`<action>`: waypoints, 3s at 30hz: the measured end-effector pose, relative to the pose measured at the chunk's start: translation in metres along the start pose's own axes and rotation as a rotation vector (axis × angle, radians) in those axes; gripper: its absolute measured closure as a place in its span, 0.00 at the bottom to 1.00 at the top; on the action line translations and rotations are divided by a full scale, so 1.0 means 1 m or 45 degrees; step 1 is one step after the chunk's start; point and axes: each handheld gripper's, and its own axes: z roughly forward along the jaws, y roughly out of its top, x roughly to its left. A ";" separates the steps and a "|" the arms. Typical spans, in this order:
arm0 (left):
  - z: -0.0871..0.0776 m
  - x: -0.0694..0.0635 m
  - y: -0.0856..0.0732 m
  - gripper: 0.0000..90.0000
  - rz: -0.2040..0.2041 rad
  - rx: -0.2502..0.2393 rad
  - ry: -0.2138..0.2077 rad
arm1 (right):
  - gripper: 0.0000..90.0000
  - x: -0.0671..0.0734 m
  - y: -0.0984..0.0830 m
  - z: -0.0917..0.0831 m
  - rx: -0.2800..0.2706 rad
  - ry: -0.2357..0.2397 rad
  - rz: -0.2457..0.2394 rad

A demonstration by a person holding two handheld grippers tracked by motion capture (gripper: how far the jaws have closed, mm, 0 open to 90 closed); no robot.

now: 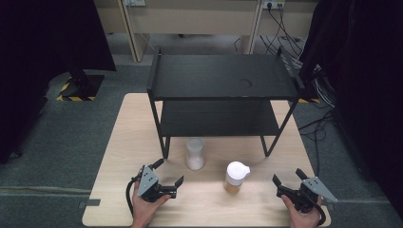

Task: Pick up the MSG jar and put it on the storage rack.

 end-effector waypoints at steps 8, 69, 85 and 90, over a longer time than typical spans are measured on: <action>0.010 0.006 0.015 0.00 0.012 -0.029 -0.042 | 0.00 0.001 -0.001 0.000 -0.004 -0.006 0.000; 0.087 0.013 0.044 0.19 -0.050 0.048 -0.078 | 0.00 0.000 0.001 0.000 0.006 0.002 -0.001; 0.094 0.016 0.030 0.37 -0.103 0.007 -0.110 | 0.01 0.000 0.001 0.000 0.008 0.006 -0.005; 0.094 0.017 0.029 0.37 -0.103 0.000 -0.114 | 0.01 0.000 0.001 0.000 0.007 0.007 -0.004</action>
